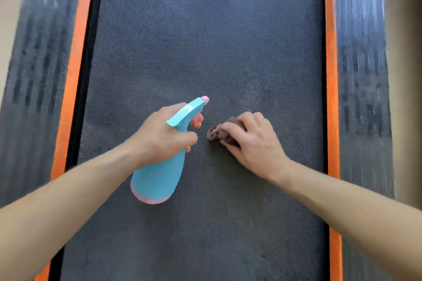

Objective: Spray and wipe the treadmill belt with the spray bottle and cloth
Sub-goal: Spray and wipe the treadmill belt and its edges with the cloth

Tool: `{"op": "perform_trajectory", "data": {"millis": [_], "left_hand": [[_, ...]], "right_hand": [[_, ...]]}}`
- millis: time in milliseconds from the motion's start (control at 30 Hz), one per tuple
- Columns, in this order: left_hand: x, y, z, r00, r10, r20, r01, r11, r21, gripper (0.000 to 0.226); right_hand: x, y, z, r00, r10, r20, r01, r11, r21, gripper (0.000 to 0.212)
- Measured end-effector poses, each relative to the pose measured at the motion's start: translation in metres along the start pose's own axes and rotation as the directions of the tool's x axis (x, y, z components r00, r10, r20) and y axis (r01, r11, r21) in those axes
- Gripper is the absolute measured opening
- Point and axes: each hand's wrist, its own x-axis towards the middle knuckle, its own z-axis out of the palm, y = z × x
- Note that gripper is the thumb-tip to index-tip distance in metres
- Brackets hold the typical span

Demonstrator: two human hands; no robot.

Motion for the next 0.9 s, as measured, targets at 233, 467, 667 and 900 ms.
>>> {"op": "perform_trajectory", "data": {"millis": [233, 467, 667, 900], "left_hand": [[0.002, -0.001, -0.003, 1.0, 0.004, -0.008, -0.004, 1.0, -0.017, 0.04], [0.006, -0.004, -0.005, 1.0, 0.008, -0.005, -0.008, 1.0, -0.018, 0.054], [0.01, 0.0, 0.001, 1.0, 0.021, -0.004, -0.021, 1.0, 0.017, 0.029], [0.011, 0.003, 0.002, 0.999, 0.05, -0.012, -0.05, 0.998, 0.029, 0.025]], "right_hand": [[0.074, 0.052, -0.01, 0.899, 0.391, -0.197, -0.407, 0.913, -0.043, 0.036], [0.013, 0.003, 0.002, 0.998, 0.042, -0.056, -0.043, 0.999, -0.019, 0.033], [0.075, 0.067, -0.017, 0.863, 0.452, -0.223, -0.465, 0.886, -0.002, 0.041], [0.003, -0.01, 0.002, 0.988, 0.126, -0.083, -0.124, 0.992, 0.034, 0.034]]}}
